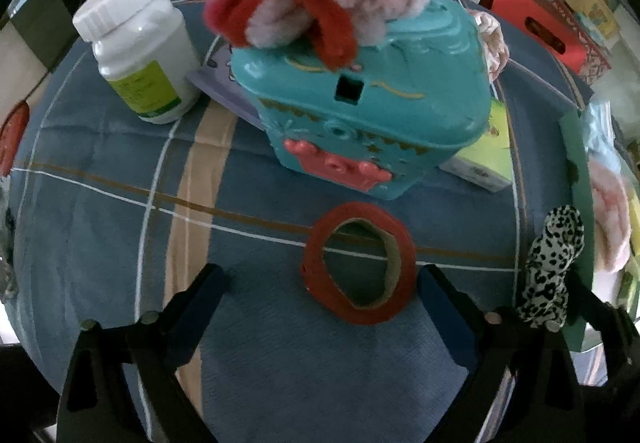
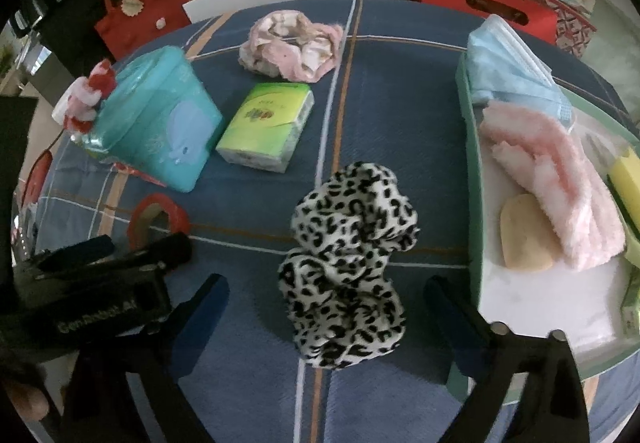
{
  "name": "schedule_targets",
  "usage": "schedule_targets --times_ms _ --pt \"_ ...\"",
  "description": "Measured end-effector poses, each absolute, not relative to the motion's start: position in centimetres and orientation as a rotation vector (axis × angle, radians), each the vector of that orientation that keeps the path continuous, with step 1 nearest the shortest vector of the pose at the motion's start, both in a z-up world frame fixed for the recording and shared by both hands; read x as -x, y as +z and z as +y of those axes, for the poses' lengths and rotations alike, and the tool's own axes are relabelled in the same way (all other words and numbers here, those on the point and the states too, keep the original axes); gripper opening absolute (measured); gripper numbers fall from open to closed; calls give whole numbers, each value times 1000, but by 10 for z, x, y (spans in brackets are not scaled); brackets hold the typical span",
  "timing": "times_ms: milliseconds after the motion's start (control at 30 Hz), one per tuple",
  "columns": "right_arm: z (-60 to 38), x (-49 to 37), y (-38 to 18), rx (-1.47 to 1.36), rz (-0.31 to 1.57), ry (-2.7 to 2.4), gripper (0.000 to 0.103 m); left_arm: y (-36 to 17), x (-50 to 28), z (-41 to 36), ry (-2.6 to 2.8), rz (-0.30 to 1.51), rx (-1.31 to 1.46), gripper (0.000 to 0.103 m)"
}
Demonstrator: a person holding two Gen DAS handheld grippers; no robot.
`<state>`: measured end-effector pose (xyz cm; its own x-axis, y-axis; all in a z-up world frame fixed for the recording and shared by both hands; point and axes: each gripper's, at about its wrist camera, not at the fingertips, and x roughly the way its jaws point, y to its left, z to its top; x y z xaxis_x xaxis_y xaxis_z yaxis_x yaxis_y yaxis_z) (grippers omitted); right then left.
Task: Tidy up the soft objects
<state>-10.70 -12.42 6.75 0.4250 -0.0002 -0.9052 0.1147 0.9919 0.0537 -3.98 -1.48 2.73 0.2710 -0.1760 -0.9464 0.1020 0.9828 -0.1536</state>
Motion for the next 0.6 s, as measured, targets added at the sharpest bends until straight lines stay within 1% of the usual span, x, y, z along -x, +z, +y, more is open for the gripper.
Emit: schedule_targets --times_ms 33,100,167,200,267,333,500,600 --pt "-127 106 67 -119 1132 -73 93 27 40 -15 -192 1282 74 85" --pt "-129 105 65 -131 1134 -69 91 26 39 -16 -204 1277 80 82" --pt "-129 105 65 -127 1132 -73 88 30 47 -14 -223 1273 87 72" --pt "-131 105 65 -125 1128 -72 84 31 48 -15 -235 1271 94 70" --pt "-132 104 65 -133 1128 -68 81 33 48 -16 -251 1268 102 61" --pt "-134 104 65 -133 1128 -68 79 32 48 -19 -267 1265 110 56" --pt "-135 108 68 -132 1117 -70 56 33 46 -21 -269 1261 113 55" --pt "-135 109 70 -134 1113 -70 50 39 51 -13 -272 1257 129 54"
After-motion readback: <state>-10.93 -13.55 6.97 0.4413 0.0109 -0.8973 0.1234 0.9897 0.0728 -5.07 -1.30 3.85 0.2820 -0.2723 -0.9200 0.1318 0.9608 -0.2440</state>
